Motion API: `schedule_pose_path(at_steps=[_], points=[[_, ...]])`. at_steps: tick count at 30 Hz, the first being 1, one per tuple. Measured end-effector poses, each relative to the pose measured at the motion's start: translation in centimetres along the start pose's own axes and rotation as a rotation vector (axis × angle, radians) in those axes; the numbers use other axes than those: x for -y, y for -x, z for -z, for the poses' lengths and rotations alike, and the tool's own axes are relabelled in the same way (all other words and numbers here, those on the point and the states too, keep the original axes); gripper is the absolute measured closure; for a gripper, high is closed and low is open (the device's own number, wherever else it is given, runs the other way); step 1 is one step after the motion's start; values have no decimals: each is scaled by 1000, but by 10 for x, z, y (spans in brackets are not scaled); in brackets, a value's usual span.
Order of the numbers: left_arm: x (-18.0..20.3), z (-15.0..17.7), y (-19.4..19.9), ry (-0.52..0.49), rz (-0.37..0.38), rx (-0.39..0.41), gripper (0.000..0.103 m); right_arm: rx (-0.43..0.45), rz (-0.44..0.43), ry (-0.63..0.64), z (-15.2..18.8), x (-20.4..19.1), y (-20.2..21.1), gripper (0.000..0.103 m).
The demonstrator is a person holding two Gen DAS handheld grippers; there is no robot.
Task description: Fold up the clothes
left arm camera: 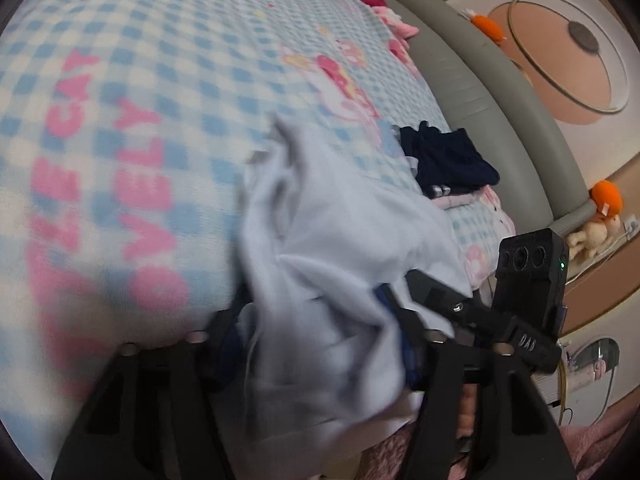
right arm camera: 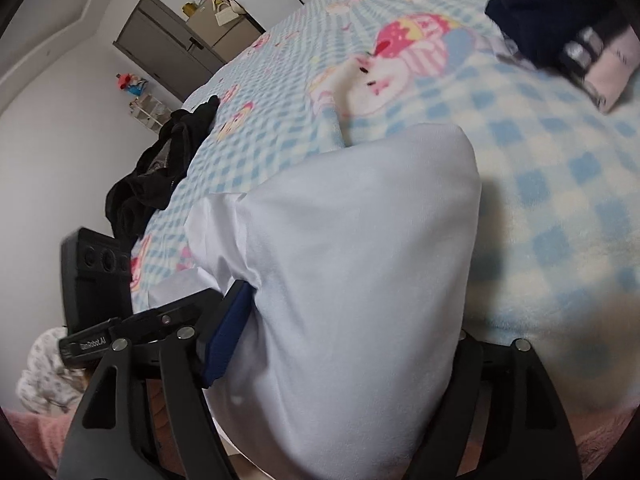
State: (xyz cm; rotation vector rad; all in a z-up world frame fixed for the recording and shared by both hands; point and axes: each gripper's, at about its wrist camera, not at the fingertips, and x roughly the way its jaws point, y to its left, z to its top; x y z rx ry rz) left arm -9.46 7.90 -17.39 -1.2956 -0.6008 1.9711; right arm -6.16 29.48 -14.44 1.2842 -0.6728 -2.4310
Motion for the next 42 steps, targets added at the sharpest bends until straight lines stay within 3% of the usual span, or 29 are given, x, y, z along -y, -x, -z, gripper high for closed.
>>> schedule_pose_path(at_steps=[6,13,16,20,31,38,42], points=[[26,-4,3,-30,-22,5,60,56,8,-27,-3,0,24,44],[52,-21,11,-41,-38,52,62,80,-6,-38,-31,-7,40,44],[62,-26,4,-27,-41,58,62,76,36,2,-42,-7,49,44],[89,-26,-16,-93,-77,29,62,78,106,38,-54,-1,60,44],[144,-65,-47,-149,-15,36,62,172,110,5,-91,37,108,44],[197,-115,-85,-194,20,70,62,236,160,50,-156,58,152,44],[230,-159,-106,-177,97,114,62,277,176,60,-211,76,182,43]])
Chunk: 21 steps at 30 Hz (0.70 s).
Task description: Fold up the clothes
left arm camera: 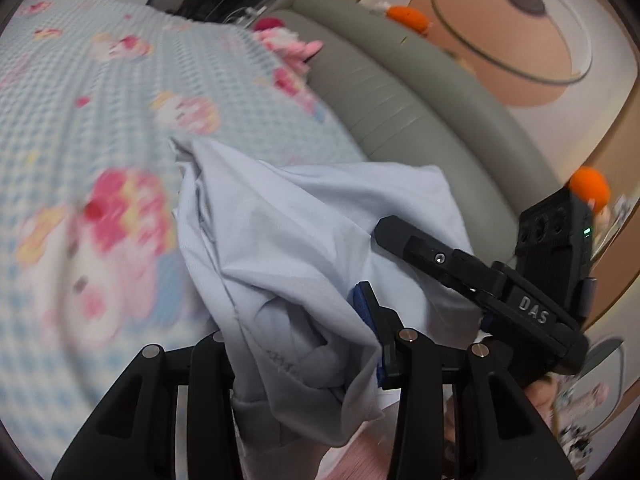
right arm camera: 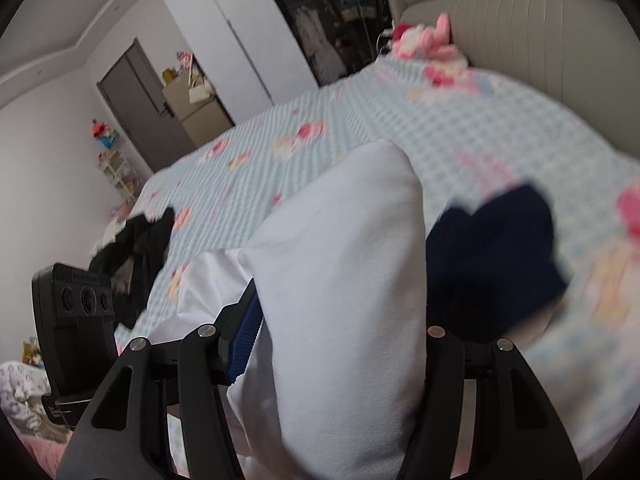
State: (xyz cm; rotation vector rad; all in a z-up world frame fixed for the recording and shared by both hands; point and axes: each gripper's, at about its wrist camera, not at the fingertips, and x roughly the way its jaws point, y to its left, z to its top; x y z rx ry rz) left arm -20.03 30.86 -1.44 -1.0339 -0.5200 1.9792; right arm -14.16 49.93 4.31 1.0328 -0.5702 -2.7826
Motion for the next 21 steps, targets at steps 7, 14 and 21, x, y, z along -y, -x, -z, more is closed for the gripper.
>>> schedule_pose_path(at_steps=[7,14,21], points=[[-34,-11,-98,182,33,-115,62,-130,236,-109,-35,94,-50,38],[-58,9,-129,259,57,-166,47,-85,274,-53,-28,108,-46,35],[-32,-3,-103,110,-28,-79,44,186,377,-22,-34,71,15,32]])
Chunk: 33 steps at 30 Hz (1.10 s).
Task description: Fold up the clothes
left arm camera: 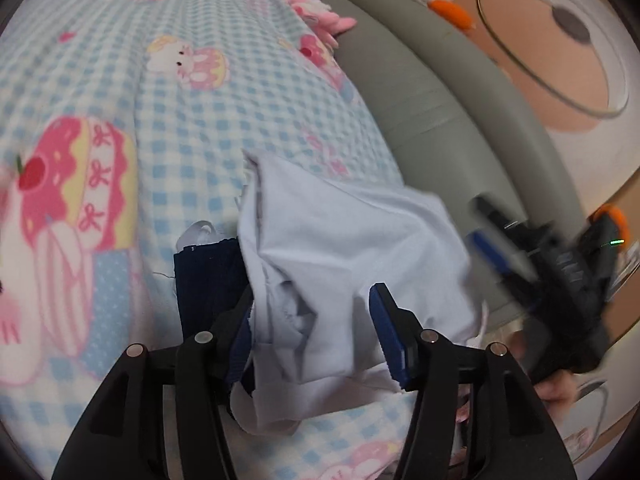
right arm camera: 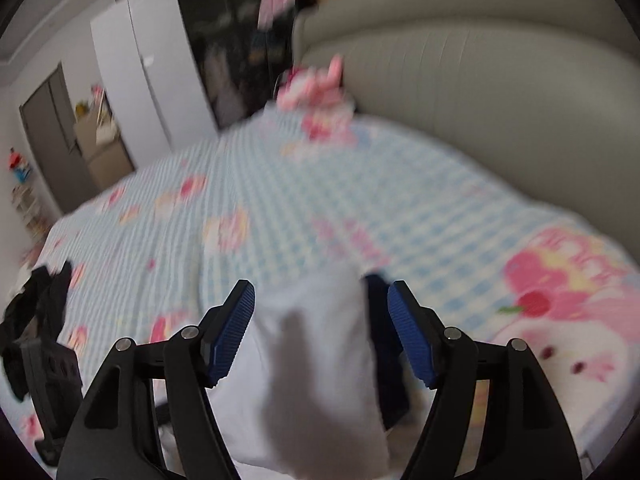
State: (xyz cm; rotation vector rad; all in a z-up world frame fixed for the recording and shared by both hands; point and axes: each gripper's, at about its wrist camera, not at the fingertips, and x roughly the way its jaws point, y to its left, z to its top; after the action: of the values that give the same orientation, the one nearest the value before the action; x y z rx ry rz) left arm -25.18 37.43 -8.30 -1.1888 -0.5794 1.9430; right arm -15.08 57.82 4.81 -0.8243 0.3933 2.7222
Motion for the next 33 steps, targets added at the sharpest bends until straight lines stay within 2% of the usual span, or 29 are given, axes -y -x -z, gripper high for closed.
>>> schedule_pose_path(at_steps=[2,4,6,8,9,11,15,17,19,24,31,33], points=[[4,1,-5,-40,-54,-20,44,68,3,32,3,-13,18,32],[6,0,-7,-69,-114,-18,44,34,-27,84,12,-23,15,33],[8,2,24,-58,-177,145,44,-28,-21,126,25,-27,-3,40],[18,1,62,-89,-144,324,44,-35,-9,117,34,-19,-14,42],[25,-3,68,-121,-114,343,44,-34,-14,99,37,-13,-19,42],[39,-14,61,-200,-64,303,44,-32,-24,64,43,-3,-28,41],[52,-23,13,-321,-106,150,46,-42,-34,37,45,3,-37,39],[42,-24,-13,-303,-143,61,49,-51,-30,45,47,4,-44,38],[29,-19,-26,-249,-145,31,51,-62,-24,60,51,4,-51,35],[2,-9,-56,-133,-146,-30,48,-68,-4,123,61,-3,-62,34],[12,-7,-54,-206,-172,-100,48,-88,23,91,65,5,-70,31],[15,-8,-42,-235,-142,-120,47,-97,-20,44,63,13,-64,29]])
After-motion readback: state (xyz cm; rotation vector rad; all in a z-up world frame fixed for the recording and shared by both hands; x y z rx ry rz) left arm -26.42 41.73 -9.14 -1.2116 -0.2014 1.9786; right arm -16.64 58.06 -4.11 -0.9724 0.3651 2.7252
